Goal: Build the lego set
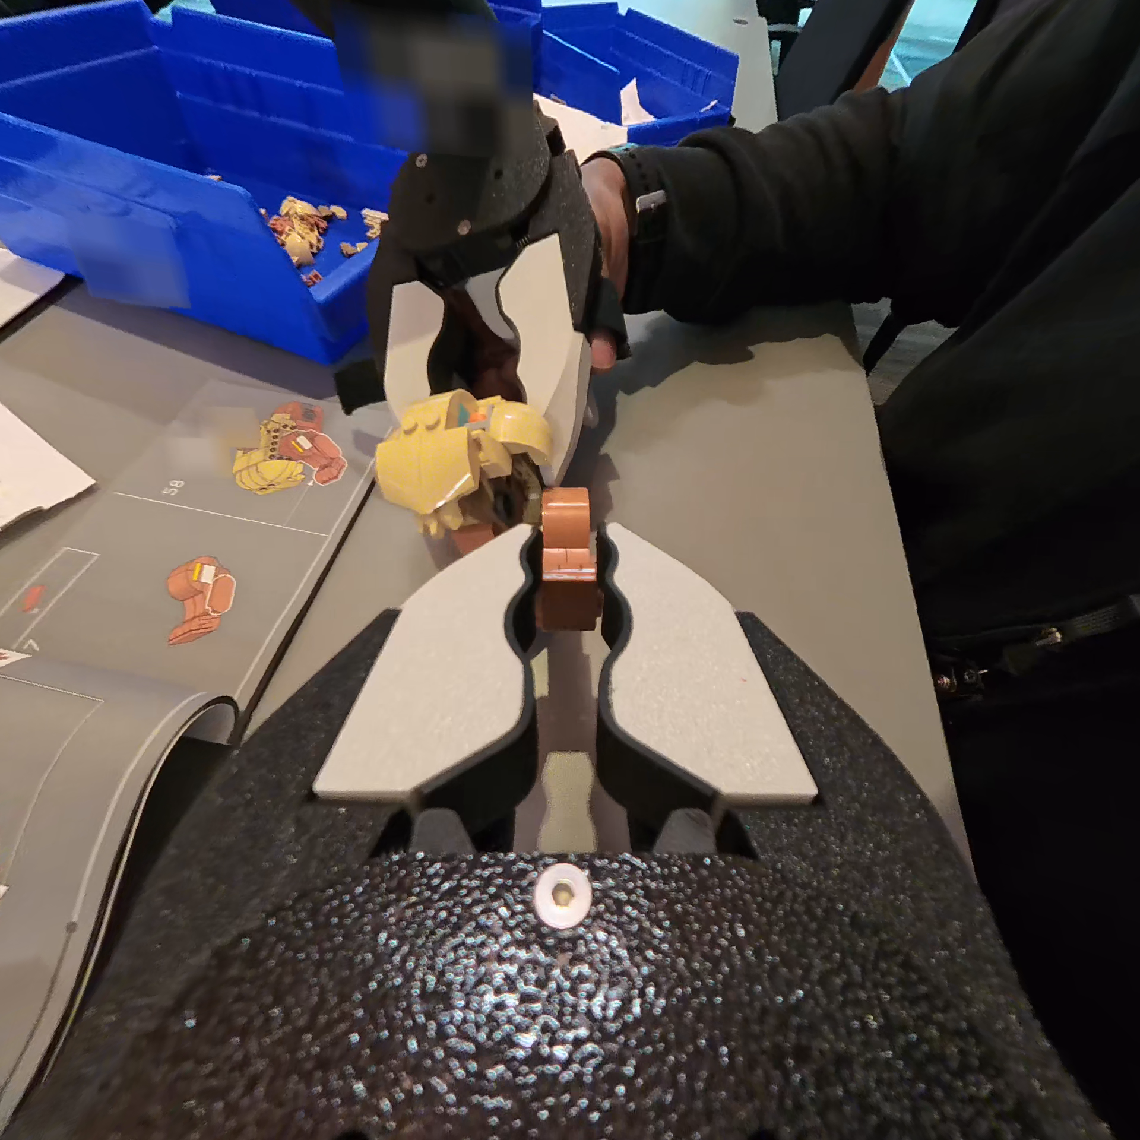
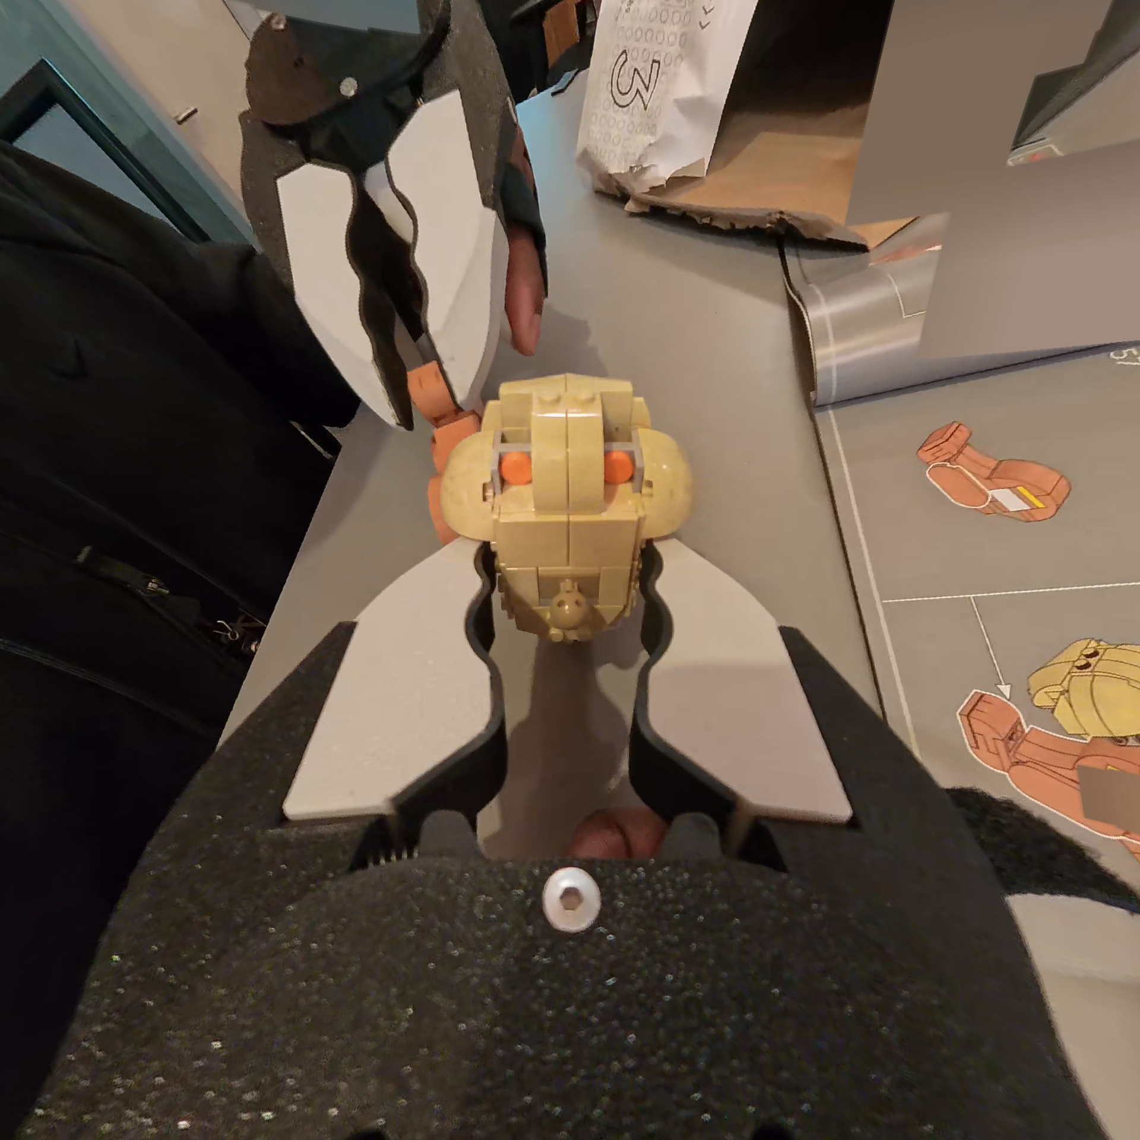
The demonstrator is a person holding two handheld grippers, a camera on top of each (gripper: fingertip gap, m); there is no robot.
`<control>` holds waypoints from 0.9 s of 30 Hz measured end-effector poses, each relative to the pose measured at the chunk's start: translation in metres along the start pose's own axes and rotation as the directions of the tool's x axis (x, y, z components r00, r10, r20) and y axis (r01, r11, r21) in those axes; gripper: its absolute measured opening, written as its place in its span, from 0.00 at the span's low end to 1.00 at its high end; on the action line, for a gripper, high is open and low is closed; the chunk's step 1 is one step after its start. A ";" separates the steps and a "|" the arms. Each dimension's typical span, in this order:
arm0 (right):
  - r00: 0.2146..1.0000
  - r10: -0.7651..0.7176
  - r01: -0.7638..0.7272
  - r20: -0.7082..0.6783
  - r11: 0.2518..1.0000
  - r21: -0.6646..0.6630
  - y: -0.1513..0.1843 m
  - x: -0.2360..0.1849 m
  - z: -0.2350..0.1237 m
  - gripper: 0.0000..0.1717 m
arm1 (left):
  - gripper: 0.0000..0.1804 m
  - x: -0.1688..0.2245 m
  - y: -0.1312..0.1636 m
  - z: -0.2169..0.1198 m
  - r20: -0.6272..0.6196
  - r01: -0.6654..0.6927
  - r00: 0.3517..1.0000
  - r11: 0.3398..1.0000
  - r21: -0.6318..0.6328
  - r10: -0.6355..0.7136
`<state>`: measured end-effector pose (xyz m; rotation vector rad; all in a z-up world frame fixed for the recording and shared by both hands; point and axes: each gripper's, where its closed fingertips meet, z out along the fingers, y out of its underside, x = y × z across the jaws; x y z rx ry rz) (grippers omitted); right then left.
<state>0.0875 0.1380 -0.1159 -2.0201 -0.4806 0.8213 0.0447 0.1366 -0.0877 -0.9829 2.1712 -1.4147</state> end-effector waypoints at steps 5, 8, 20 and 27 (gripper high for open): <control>0.998 0.045 -0.046 0.047 0.999 0.016 -0.001 -0.002 0.001 0.26 | 0.09 0.003 0.001 0.002 -0.034 -0.019 0.999 1.000 0.025 0.020; 0.996 0.061 -0.063 0.059 0.998 0.019 -0.001 -0.003 0.002 0.26 | 0.00 0.005 -0.002 0.001 -0.056 -0.037 0.998 0.997 0.061 0.040; 0.994 0.106 -0.107 0.031 0.994 0.032 -0.001 0.001 0.001 0.26 | 0.03 -0.010 0.021 -0.001 0.039 0.055 0.998 0.995 0.082 -0.058; 0.991 0.133 -0.133 -0.006 0.990 0.055 -0.001 0.005 -0.002 0.26 | 0.14 0.030 0.042 -0.004 0.059 0.056 0.997 0.998 -0.016 -0.055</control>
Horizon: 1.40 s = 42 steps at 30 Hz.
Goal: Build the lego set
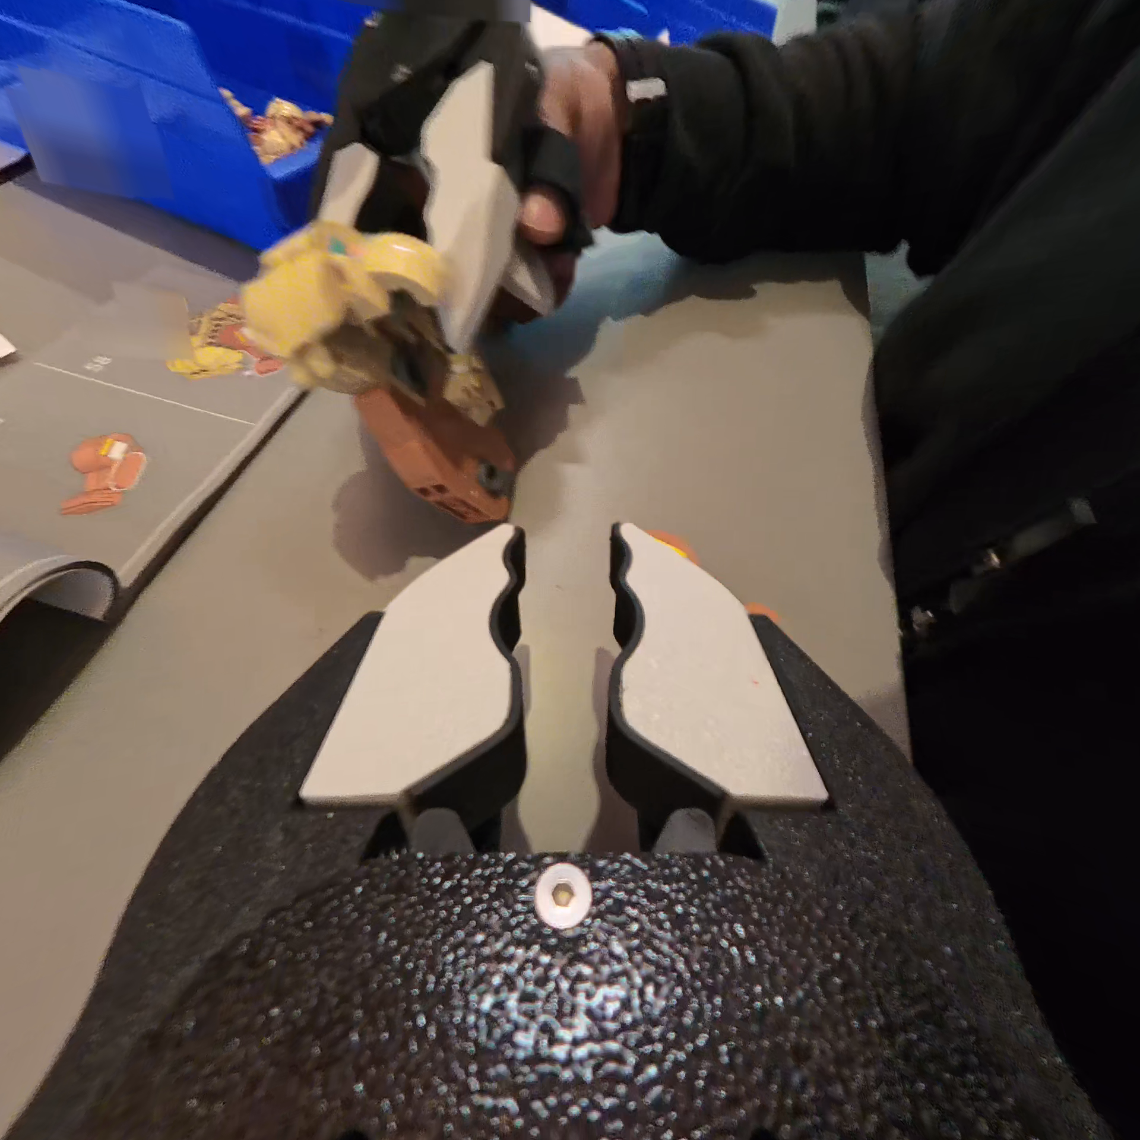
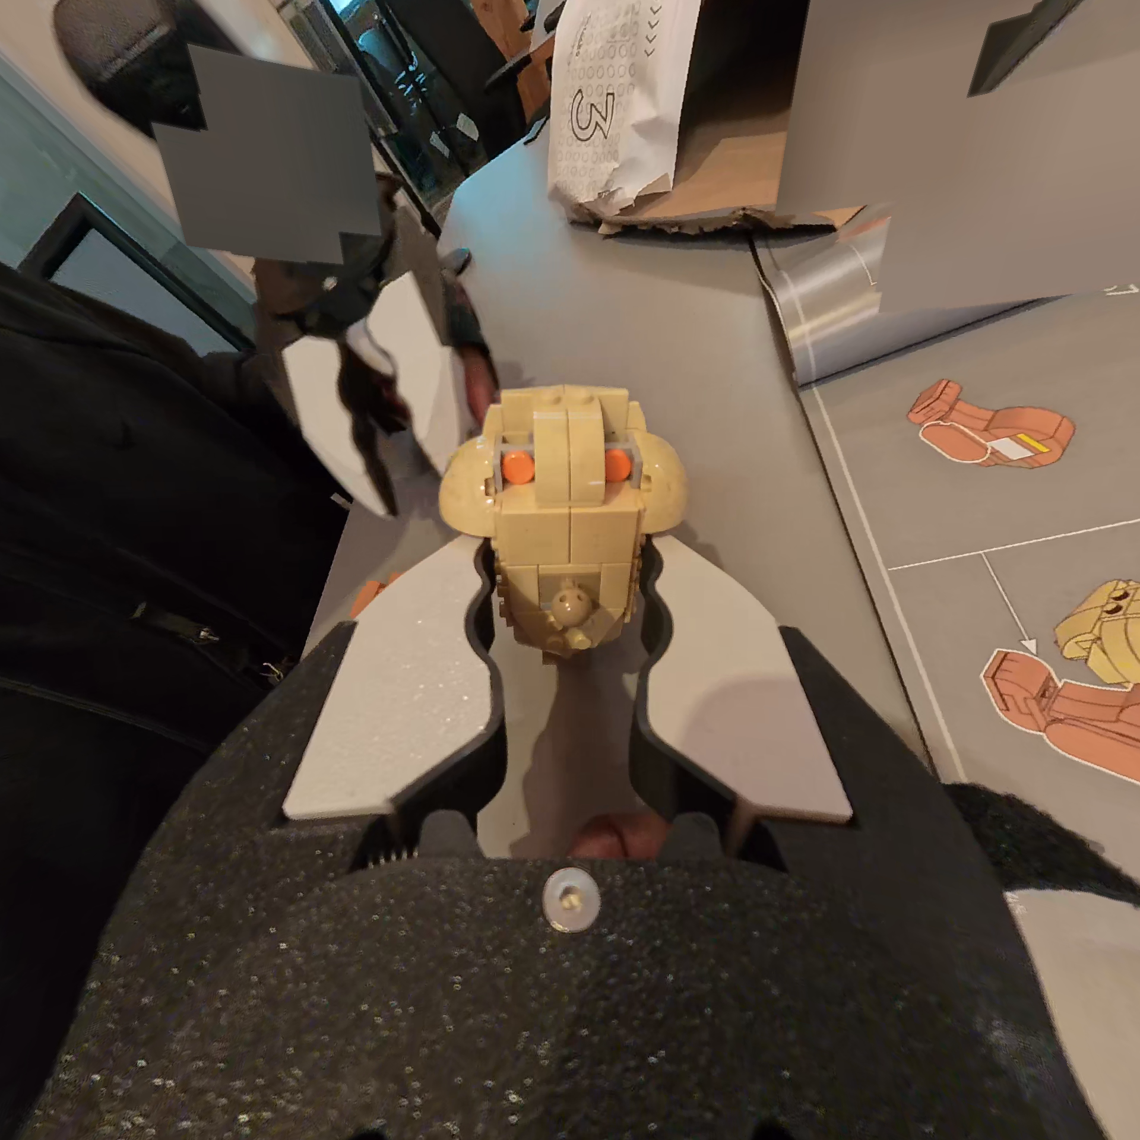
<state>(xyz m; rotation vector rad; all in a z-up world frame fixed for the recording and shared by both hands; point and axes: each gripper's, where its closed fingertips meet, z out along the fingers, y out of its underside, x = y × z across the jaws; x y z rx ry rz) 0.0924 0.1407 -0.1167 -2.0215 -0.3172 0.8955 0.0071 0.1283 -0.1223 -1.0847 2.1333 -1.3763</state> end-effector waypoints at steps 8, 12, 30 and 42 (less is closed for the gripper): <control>1.000 0.006 -0.006 -0.002 1.000 0.016 0.002 0.003 -0.003 0.26 | 0.23 0.049 0.030 -0.006 0.068 -0.334 0.934 0.926 -0.175 0.350; 1.000 -0.004 0.004 -0.013 1.000 0.012 0.003 0.001 -0.004 0.26 | 0.32 0.053 0.047 0.000 0.035 -0.392 0.910 0.887 -0.243 0.412; 0.998 -0.049 0.048 -0.031 0.999 -0.017 0.008 -0.005 0.001 0.26 | 0.17 0.043 0.041 0.029 -0.077 -0.575 0.815 0.785 -0.229 0.574; 1.000 -0.016 0.016 -0.018 1.000 -0.016 0.009 -0.003 0.000 0.26 | 0.08 0.015 0.015 0.022 -0.087 -0.008 0.996 0.997 -0.078 0.001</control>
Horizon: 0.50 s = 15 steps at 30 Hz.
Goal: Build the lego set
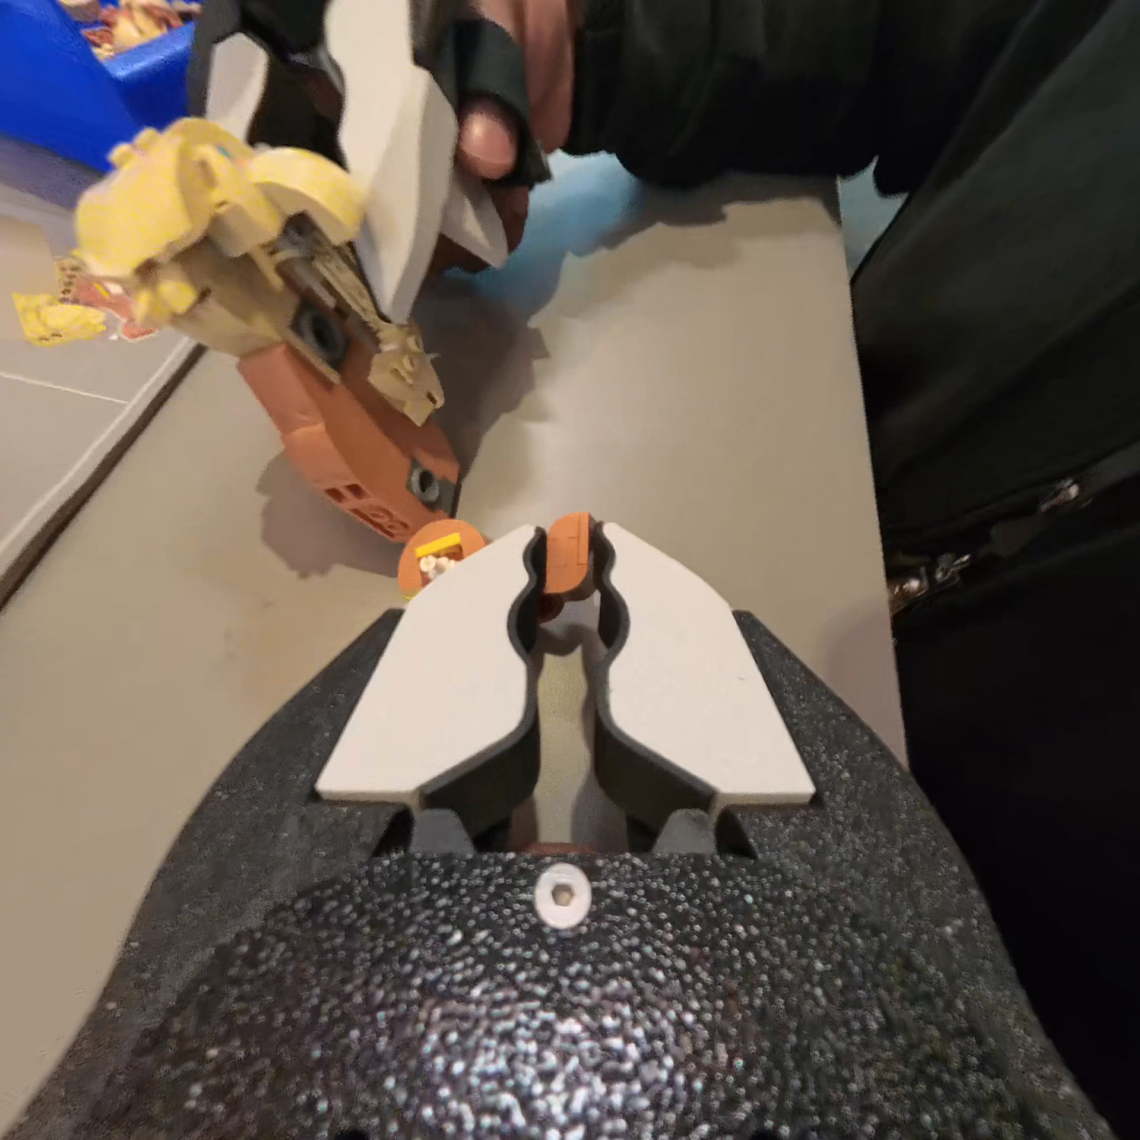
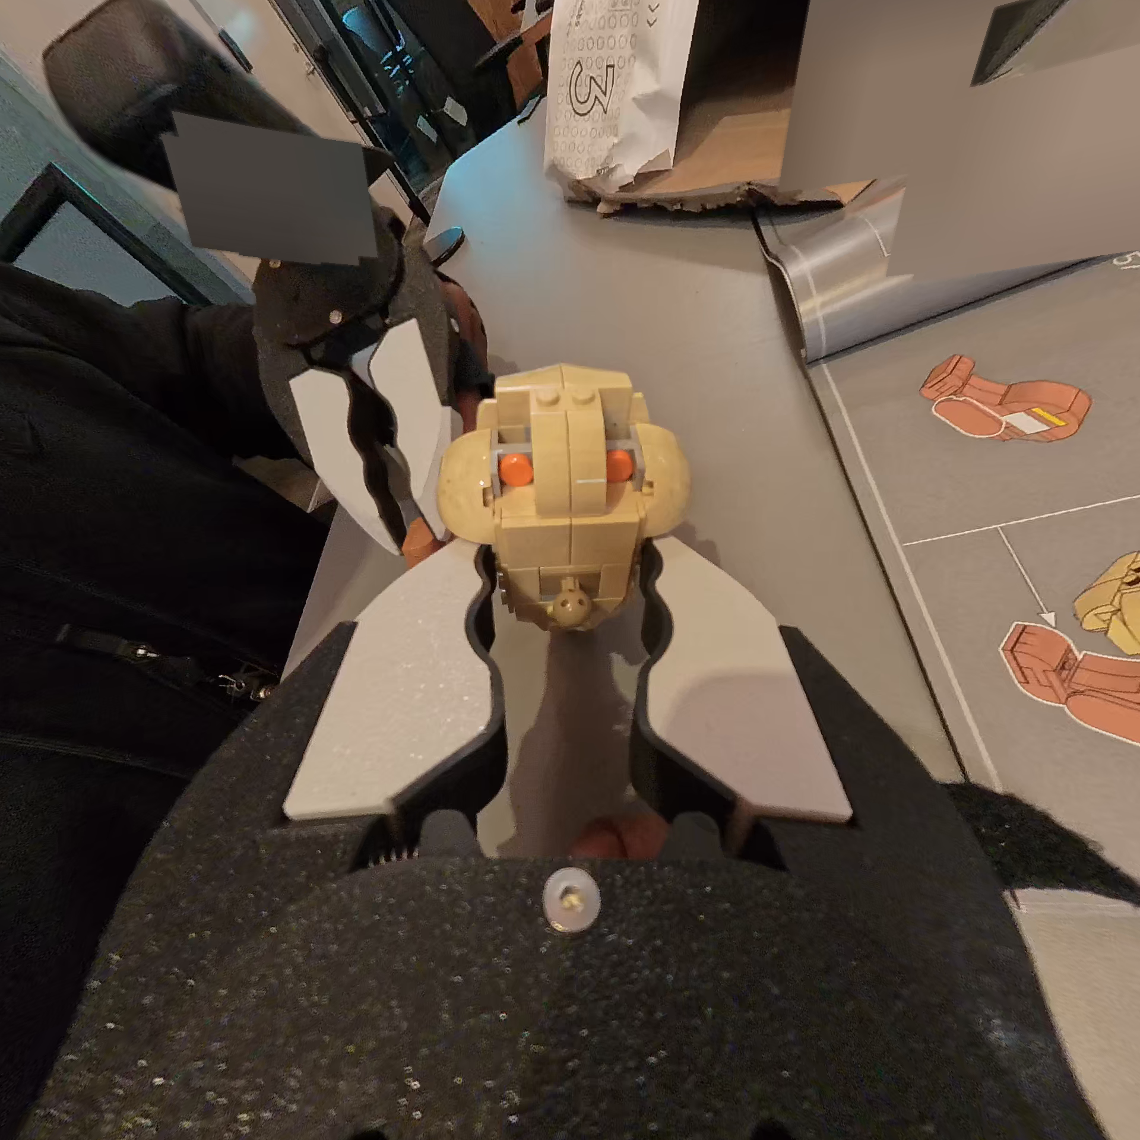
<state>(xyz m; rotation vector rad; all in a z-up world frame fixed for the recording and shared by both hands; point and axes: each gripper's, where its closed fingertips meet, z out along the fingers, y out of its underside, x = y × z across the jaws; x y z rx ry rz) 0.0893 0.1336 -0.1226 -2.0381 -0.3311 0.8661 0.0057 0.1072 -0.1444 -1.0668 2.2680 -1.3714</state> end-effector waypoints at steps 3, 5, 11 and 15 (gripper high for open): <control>1.000 0.004 -0.004 -0.001 1.000 -0.001 0.000 0.000 0.000 0.26 | 0.08 -0.004 -0.006 -0.003 -0.037 0.098 0.995 0.994 0.048 -0.096; 1.000 0.006 -0.006 -0.002 1.000 -0.003 0.000 0.000 0.000 0.26 | 0.08 -0.005 -0.012 -0.006 -0.067 0.146 0.988 0.986 0.087 -0.140; 1.000 0.000 0.001 0.010 1.000 -0.012 0.001 -0.001 -0.001 0.26 | 0.07 0.001 -0.038 -0.021 -0.247 0.325 0.932 0.910 0.258 -0.263; 0.998 0.008 -0.007 0.068 1.000 -0.027 0.004 -0.008 0.000 0.26 | 0.07 0.004 -0.053 -0.029 -0.378 0.408 0.883 0.852 0.327 -0.278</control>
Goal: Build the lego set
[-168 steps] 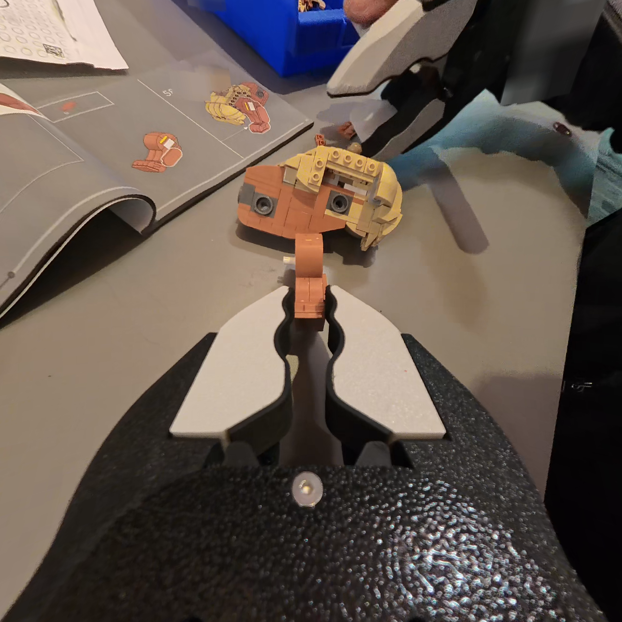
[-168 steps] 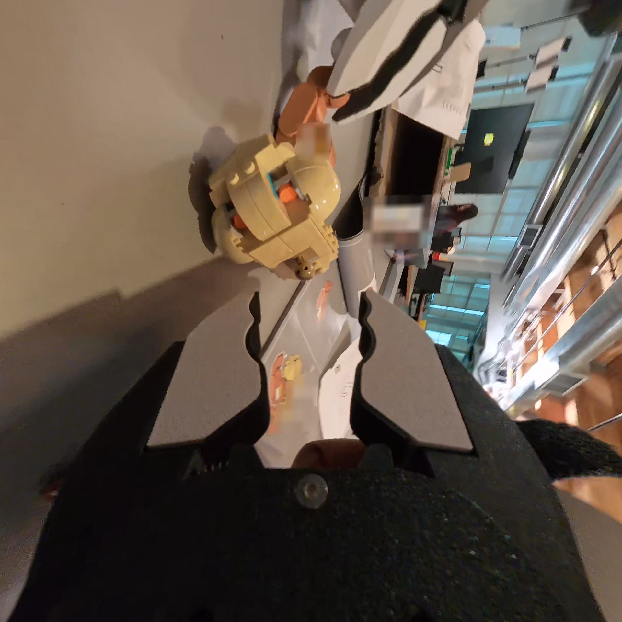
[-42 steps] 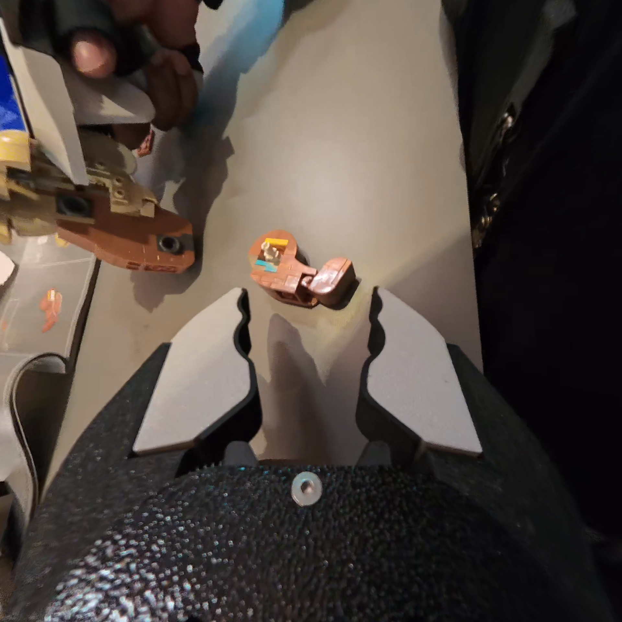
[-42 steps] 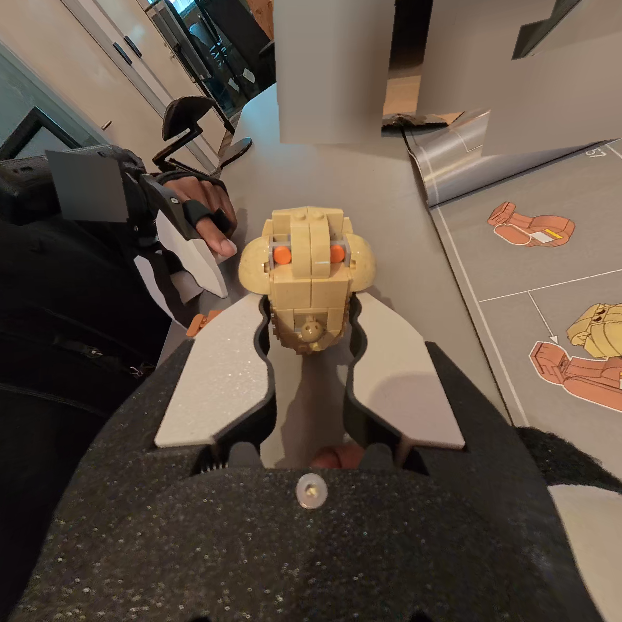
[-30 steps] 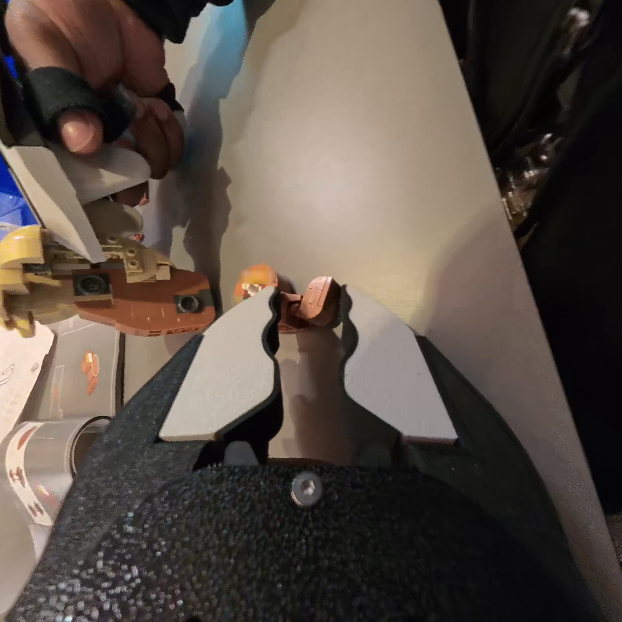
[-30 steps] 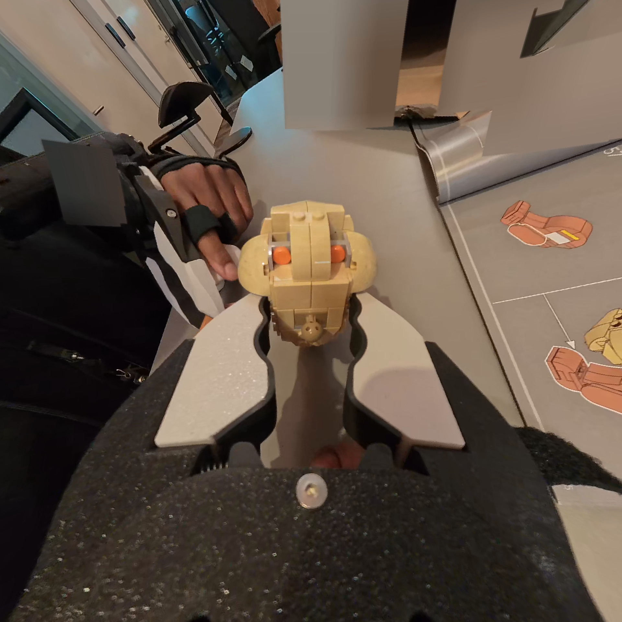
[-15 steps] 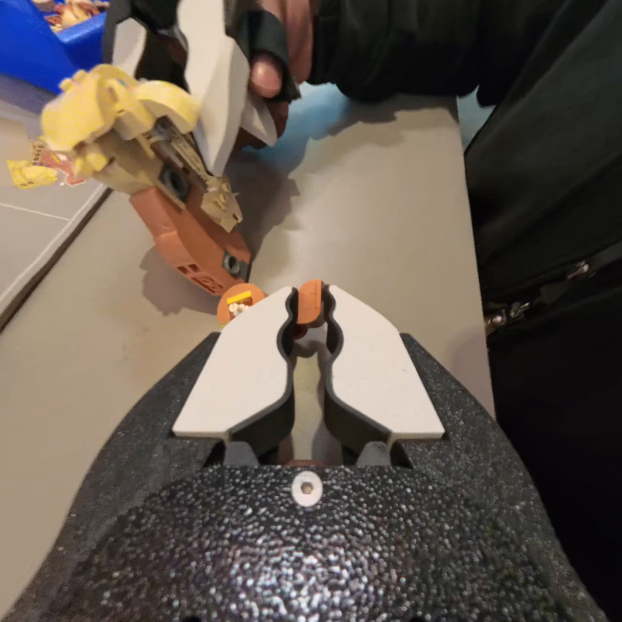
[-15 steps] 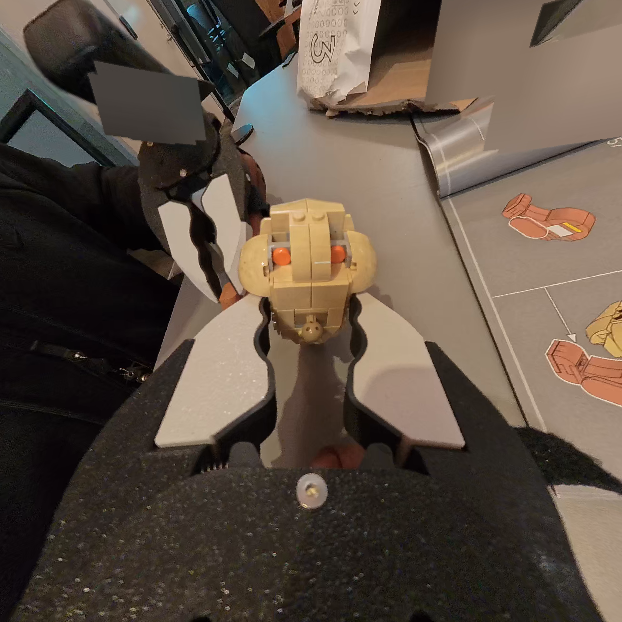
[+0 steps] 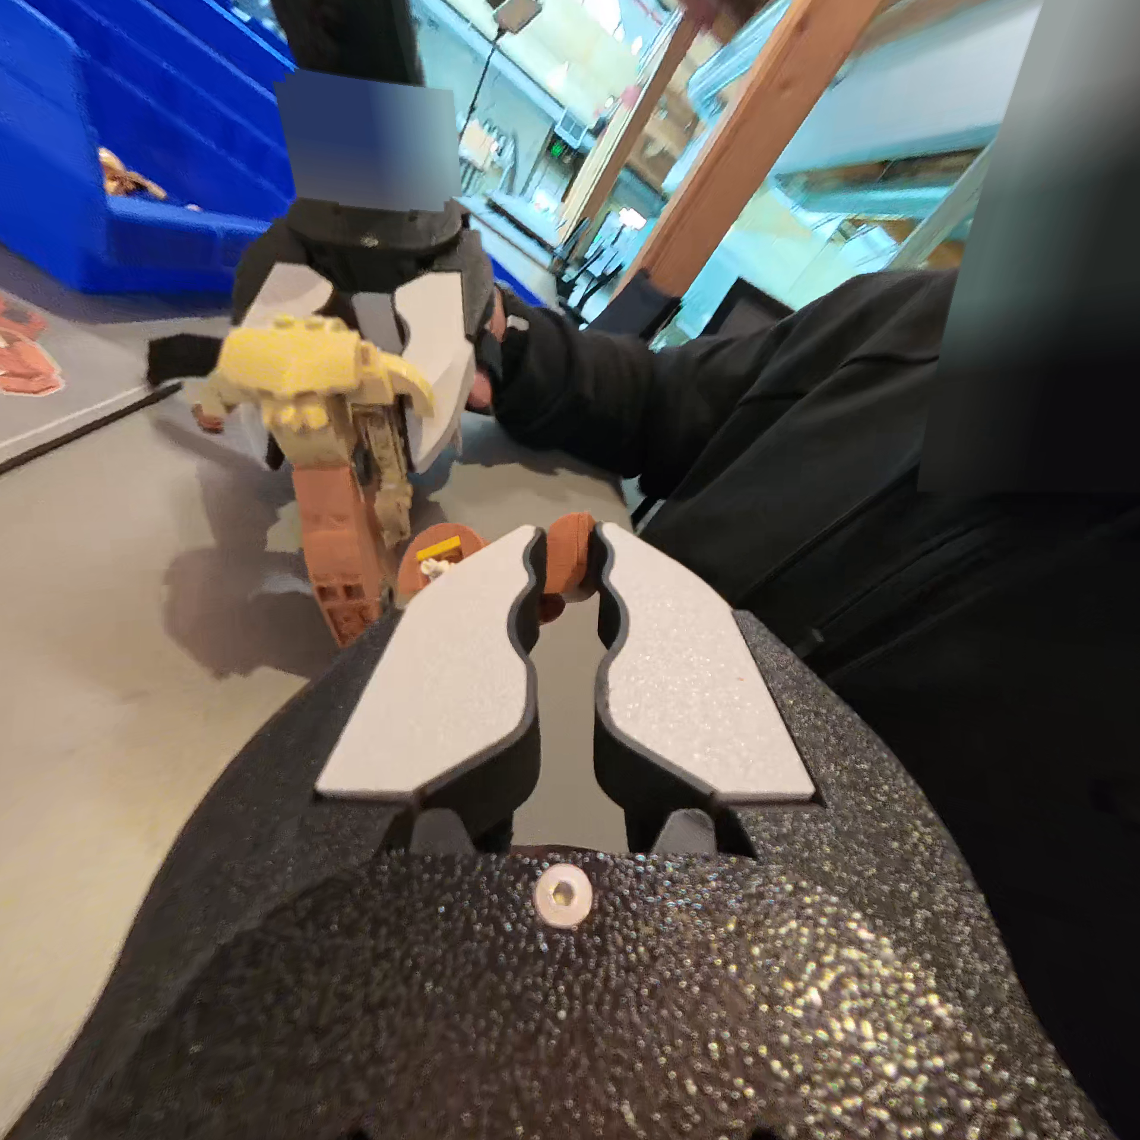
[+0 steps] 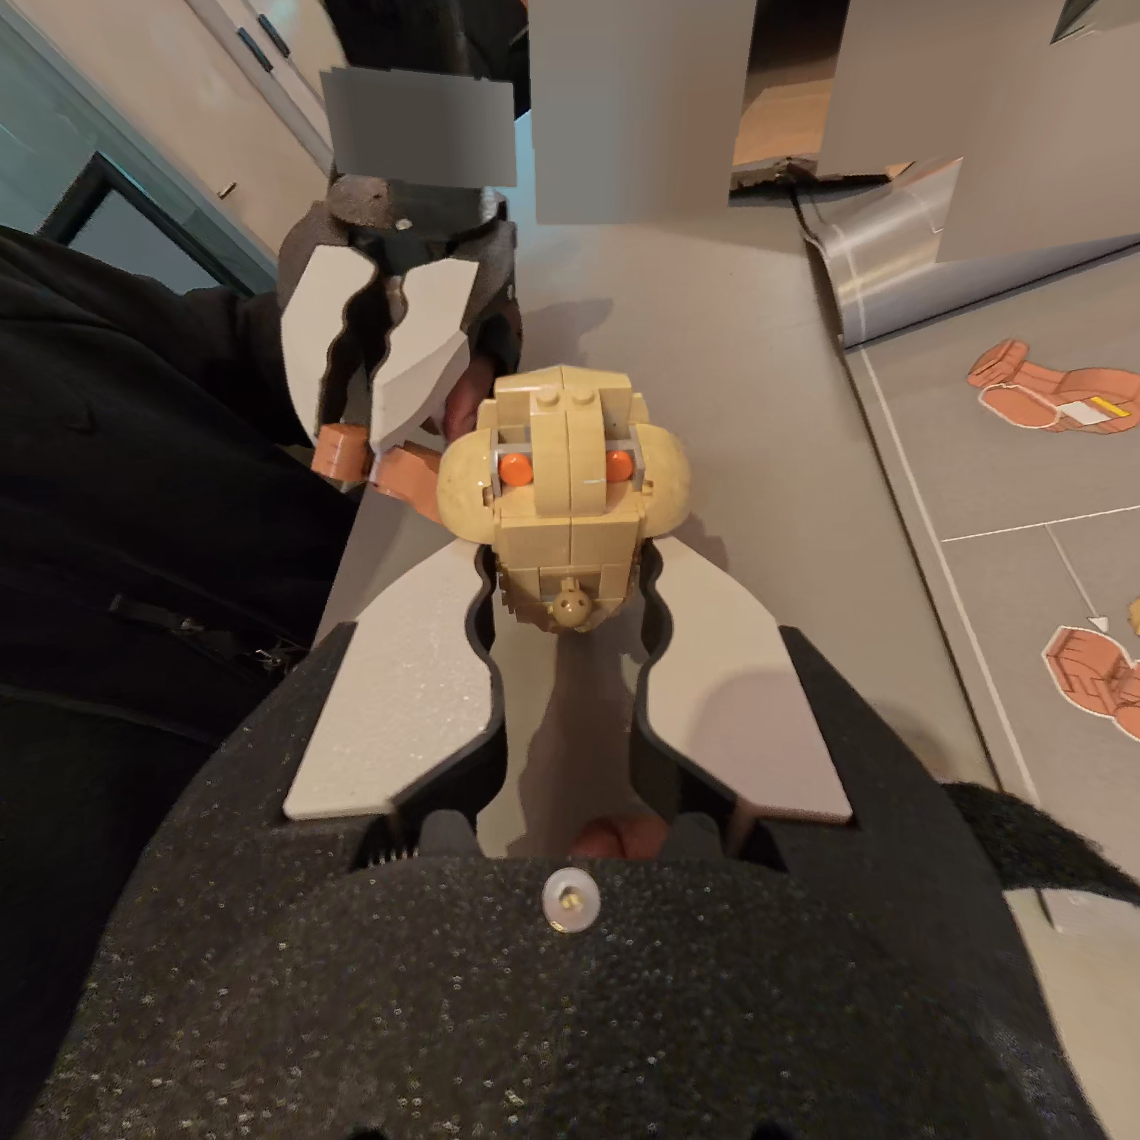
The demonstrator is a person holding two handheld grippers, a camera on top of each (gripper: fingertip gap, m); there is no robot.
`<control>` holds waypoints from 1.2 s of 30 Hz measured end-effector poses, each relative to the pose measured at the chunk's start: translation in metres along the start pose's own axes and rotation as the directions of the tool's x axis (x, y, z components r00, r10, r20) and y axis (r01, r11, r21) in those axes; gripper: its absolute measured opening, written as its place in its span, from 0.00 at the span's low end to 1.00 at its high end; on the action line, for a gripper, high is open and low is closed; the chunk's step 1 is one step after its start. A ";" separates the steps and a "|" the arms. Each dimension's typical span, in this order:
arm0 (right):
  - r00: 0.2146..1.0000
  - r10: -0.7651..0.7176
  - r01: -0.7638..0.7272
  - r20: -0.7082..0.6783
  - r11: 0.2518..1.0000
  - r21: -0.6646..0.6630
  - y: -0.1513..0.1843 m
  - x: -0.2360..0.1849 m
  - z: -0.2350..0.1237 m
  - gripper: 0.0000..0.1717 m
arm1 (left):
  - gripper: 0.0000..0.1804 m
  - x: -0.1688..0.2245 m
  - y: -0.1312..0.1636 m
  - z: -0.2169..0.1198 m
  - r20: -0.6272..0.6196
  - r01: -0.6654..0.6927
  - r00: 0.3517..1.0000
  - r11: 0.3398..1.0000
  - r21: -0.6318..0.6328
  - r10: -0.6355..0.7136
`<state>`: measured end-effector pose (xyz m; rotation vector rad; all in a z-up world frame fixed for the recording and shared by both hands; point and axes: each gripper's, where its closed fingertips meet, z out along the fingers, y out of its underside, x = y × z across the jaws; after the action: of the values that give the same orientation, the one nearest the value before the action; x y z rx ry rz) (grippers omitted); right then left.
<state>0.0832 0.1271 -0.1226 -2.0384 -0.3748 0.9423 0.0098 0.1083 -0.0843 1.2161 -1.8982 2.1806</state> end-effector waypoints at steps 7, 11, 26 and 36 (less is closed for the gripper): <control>0.997 0.003 -0.001 0.079 1.000 -0.022 0.005 -0.012 0.003 0.26 | 0.07 0.009 -0.017 0.006 -0.178 0.070 0.982 0.994 0.081 -0.054; 0.993 -0.015 0.017 0.114 1.000 -0.017 0.005 -0.018 0.003 0.26 | 0.07 0.009 -0.022 0.008 -0.225 0.081 0.973 0.993 0.087 -0.060; 0.991 0.070 -0.071 0.113 0.997 0.010 0.001 -0.018 0.003 0.26 | 0.07 0.005 -0.016 0.011 -0.210 0.103 0.974 0.994 0.047 -0.091; 0.960 0.278 -0.277 -0.029 0.960 0.050 0.014 0.001 -0.001 0.26 | 0.07 -0.001 -0.011 0.013 -0.134 0.080 0.988 0.996 0.024 -0.077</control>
<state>0.0836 0.1185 -0.1337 -2.0973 -0.0458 1.0699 0.0228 0.1010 -0.0763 1.0987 -1.7441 2.1963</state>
